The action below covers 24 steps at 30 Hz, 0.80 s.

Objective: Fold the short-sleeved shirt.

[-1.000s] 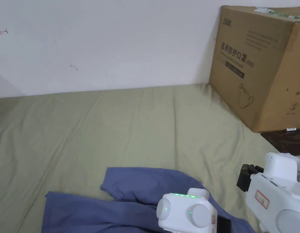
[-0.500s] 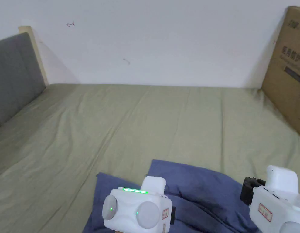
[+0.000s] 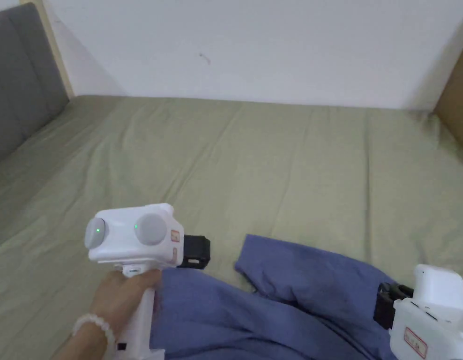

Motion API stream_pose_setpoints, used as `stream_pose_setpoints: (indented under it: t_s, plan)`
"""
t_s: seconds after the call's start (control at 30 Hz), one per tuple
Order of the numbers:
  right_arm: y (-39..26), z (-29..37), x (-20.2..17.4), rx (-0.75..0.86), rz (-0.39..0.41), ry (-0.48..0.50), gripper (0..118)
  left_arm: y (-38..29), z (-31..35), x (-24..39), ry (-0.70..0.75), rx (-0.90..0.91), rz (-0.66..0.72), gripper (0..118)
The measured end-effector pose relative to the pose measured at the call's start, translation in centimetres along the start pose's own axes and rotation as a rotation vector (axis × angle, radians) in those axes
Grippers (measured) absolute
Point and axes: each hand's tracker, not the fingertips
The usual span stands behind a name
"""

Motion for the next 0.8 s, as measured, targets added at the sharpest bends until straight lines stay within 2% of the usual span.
stream_pose_setpoints:
  t_s: [0.17,0.3,0.37,0.4,0.43,0.53,0.67,0.7,0.73,0.77,0.8]
  plan:
    - [-0.8,-1.2,0.7,-0.032,-0.004,-0.02,1,1.7,-5.7,-2.0,0.041,-0.123,0.059,75]
    - [-1.4,-2.1,1.4,-0.068,-0.005,-0.036,1,0.9,-8.4,-3.3,0.029,-0.155,0.086,37]
    - [-1.6,-2.3,1.7,-0.08,-0.011,-0.039,1,0.9,-7.9,-3.4,0.032,-0.142,0.031,25]
    - [-1.7,-2.4,1.9,-0.085,-0.017,-0.039,1,1.1,-7.6,-3.4,0.026,-0.134,-0.005,9]
    - [-1.8,-2.5,1.9,-0.091,-0.022,-0.039,1,1.2,-7.2,-3.5,0.051,-0.119,-0.002,5]
    - [-1.5,-2.8,2.2,-0.101,-0.03,-0.033,1,0.8,-5.3,-3.0,0.027,-0.115,0.011,5]
    - [1.2,-4.1,2.7,-0.131,-0.027,0.085,1,0.9,-4.8,-2.6,0.038,-0.083,-0.041,5]
    - [2.2,-4.8,2.9,-0.123,-0.028,0.081,5,0.9,-4.4,-2.6,0.033,-0.079,-0.044,5]
    - [3.0,-5.4,2.9,-0.105,-0.03,0.087,18,0.9,-3.9,-2.7,0.019,-0.072,-0.041,5]
    - [4.1,-6.4,3.0,-0.104,-0.025,0.099,41,1.0,-4.1,-2.6,0.01,-0.066,-0.034,5]
    - [5.3,-7.7,2.9,-0.159,0.001,0.115,76,1.0,-3.8,-2.6,0.01,-0.062,-0.035,5]
